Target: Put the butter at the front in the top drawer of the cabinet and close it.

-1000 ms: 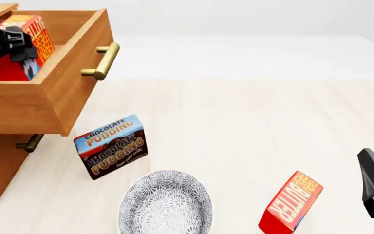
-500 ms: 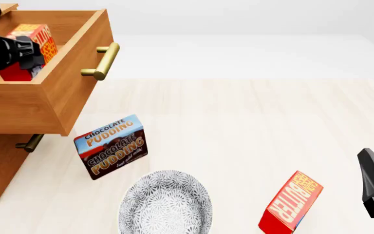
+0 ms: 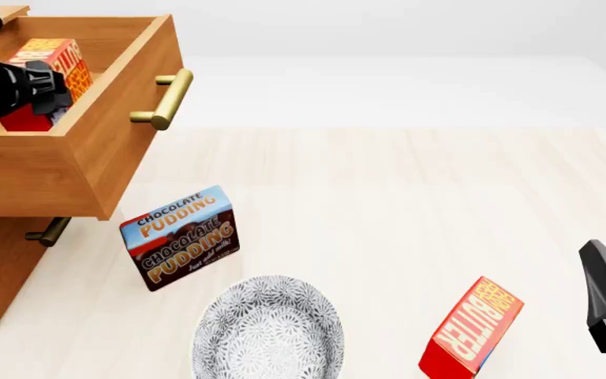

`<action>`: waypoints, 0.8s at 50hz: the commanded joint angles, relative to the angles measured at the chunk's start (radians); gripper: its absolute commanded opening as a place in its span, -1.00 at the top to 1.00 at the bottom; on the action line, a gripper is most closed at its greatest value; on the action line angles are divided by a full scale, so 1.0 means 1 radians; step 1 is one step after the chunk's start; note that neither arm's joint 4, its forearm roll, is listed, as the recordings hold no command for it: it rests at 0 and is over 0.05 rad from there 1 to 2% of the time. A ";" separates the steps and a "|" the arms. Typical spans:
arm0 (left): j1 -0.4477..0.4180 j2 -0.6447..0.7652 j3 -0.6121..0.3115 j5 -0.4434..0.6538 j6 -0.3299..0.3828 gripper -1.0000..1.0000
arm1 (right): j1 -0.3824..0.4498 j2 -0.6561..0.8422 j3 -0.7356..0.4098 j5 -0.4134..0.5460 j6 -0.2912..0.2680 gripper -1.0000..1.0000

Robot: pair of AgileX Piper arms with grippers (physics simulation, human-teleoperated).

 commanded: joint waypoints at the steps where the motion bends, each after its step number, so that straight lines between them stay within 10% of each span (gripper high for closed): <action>1: -0.009 0.025 0.022 -0.018 0.011 -1.00 | 0.000 -0.001 0.001 -0.001 -0.001 -1.00; 40: -0.005 -0.054 -0.038 0.081 0.044 -1.00 | 0.000 -0.001 0.001 -0.001 -0.001 -1.00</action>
